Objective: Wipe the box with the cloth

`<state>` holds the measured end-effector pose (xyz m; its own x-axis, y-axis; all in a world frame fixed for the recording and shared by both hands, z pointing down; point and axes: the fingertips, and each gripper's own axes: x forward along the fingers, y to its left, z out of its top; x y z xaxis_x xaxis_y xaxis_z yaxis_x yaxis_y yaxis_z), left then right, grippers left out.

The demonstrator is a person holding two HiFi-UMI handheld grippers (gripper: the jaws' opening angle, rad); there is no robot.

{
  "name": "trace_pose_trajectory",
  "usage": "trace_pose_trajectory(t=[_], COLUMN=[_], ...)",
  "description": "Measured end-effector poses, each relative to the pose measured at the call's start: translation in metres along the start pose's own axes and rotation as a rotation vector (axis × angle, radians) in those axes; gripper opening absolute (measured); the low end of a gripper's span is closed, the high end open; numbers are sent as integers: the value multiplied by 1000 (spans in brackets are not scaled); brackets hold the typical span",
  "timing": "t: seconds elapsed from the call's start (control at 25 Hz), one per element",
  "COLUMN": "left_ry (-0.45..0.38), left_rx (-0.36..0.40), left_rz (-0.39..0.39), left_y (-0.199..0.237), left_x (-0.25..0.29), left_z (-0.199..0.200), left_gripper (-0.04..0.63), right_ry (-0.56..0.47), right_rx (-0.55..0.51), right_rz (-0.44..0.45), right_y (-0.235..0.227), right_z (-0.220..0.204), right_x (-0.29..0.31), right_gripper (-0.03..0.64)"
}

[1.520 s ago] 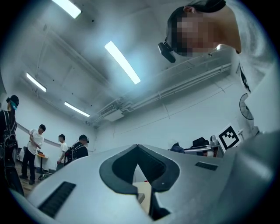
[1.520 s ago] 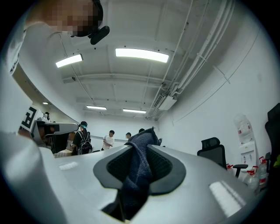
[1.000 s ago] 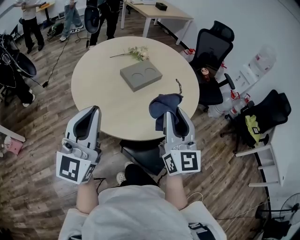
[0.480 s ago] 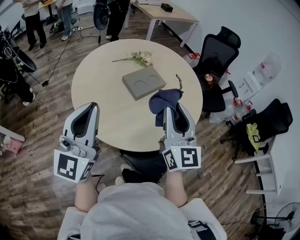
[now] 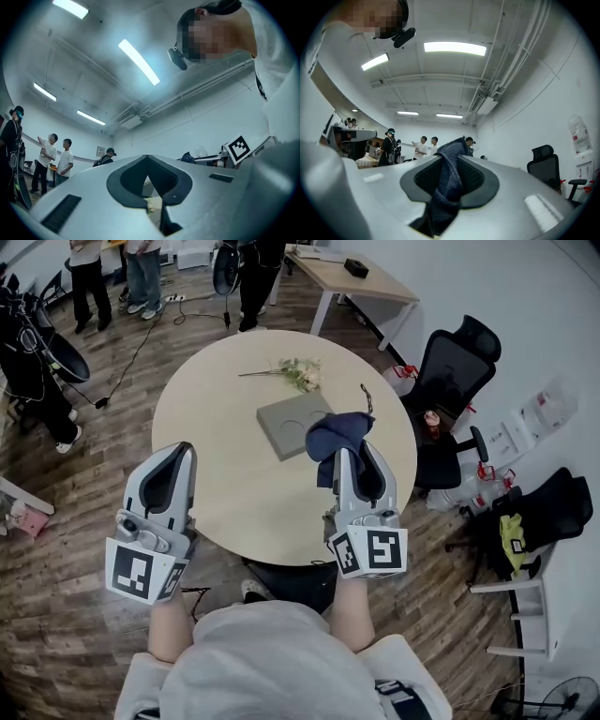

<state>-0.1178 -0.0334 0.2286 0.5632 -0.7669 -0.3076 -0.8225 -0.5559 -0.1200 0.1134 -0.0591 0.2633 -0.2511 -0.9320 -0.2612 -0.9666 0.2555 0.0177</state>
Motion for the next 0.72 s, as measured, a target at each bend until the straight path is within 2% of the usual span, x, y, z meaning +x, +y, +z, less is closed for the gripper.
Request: trace_pose_trajectory(t=[0.72], left_ry=[57], left_rx=[-8], left_rz=[22], left_y=[1], left_x=[53], left_z=[-46], left_gripper=[3], right_ry=[59], right_rx=[39], right_rz=[96], right_y=[-22], right_z=[-48], right_x=[54], right_gripper=[101])
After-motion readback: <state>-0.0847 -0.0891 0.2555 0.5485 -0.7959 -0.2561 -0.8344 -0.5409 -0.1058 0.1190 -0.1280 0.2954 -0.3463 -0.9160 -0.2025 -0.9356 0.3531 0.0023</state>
